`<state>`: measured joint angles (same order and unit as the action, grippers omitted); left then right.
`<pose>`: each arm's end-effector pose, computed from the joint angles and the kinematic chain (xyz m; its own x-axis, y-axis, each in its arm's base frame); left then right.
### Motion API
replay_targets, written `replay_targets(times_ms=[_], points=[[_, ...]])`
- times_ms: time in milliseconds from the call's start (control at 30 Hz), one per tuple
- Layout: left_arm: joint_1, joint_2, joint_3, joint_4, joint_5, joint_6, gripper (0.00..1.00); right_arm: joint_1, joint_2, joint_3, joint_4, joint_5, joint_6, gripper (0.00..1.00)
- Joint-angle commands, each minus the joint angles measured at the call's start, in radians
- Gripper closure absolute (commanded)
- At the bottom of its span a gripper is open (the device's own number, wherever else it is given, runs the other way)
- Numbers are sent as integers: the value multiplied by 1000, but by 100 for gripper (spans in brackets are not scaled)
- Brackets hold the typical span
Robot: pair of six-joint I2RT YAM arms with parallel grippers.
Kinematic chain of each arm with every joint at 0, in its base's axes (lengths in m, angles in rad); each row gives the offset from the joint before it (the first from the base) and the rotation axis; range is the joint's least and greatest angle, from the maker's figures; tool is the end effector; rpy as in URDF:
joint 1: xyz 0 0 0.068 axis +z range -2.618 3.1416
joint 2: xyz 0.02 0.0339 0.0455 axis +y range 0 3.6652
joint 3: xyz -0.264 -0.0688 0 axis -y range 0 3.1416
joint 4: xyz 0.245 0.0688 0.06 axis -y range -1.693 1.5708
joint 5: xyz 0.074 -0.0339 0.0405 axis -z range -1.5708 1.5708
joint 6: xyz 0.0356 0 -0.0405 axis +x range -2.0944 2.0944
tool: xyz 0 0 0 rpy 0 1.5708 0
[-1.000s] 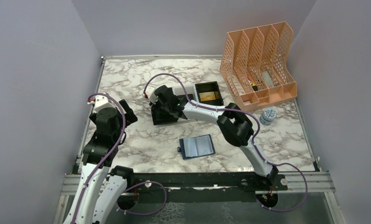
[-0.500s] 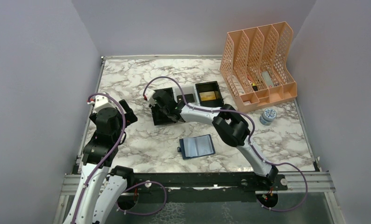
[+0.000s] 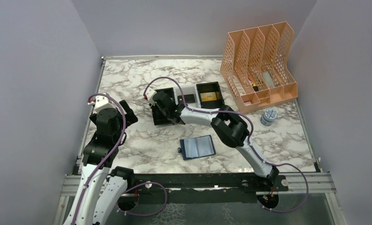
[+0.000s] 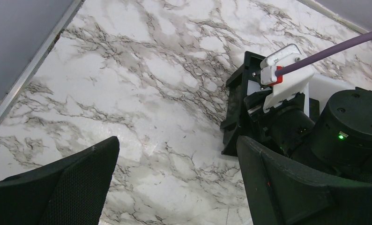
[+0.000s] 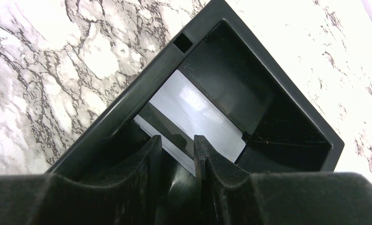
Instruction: Take the credit cards out of the card holder
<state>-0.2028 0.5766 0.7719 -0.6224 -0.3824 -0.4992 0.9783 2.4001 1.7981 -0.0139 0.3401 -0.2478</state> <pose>0.1249 -0.0121 0.3195 -0.2864 -0.3945 -0.8731 -0.3222 0.8979 -0.3000 0.3105 0.4400 0.1404 -0.1582 -0.6491 -0.7441 -0.6899 0.6118 -0.3870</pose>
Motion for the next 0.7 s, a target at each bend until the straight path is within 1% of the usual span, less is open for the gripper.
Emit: replay_targets(times_ms=[0, 300, 467, 567, 667], points=[[6, 2, -10, 5, 11, 4, 1, 19, -33, -34, 42, -23, 20, 68], [6, 3, -10, 7, 29, 7, 1, 18, -251, -163, 116, -136, 122, 62], [6, -2, -11, 13, 50, 17, 1, 17, -386, -280, 167, -171, 197, 62], [6, -4, -18, 26, 79, 32, 1, 18, -507, -409, 195, -106, 280, 62], [5, -2, -30, 49, 140, 56, 1, 16, -673, -631, 258, 8, 390, 62]])
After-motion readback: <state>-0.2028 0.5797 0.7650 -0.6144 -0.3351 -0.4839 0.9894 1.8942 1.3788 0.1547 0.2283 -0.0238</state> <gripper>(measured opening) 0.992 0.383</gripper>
